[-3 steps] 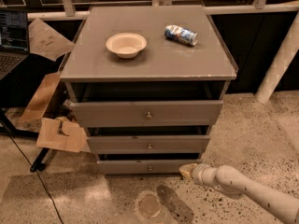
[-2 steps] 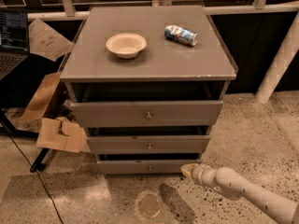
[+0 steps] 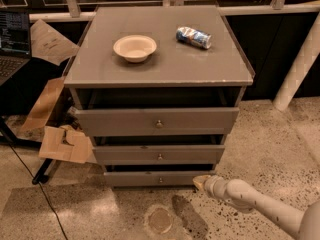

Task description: Open bottom drawer

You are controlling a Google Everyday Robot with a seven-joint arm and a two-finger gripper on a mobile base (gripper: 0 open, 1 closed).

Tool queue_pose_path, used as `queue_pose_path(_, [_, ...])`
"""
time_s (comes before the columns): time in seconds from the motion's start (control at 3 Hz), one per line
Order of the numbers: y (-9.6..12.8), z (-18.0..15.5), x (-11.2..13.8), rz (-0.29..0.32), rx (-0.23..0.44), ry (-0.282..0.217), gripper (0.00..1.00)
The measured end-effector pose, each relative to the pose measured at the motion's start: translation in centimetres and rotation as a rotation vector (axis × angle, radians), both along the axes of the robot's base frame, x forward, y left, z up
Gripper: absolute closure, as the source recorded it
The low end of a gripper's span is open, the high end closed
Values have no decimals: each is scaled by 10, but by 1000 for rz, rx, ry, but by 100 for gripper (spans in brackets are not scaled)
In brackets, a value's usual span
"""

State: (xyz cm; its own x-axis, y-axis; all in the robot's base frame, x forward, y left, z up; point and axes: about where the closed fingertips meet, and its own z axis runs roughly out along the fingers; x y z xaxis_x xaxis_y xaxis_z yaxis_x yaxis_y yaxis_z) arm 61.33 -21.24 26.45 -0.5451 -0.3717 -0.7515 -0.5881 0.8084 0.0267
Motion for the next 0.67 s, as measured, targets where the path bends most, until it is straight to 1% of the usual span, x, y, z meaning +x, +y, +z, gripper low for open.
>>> queue_pose_path(0.33, [7,-22,46,26,-63,11,100])
queue_pose_path(0.67, [7,-22,46,26,-63,11,100])
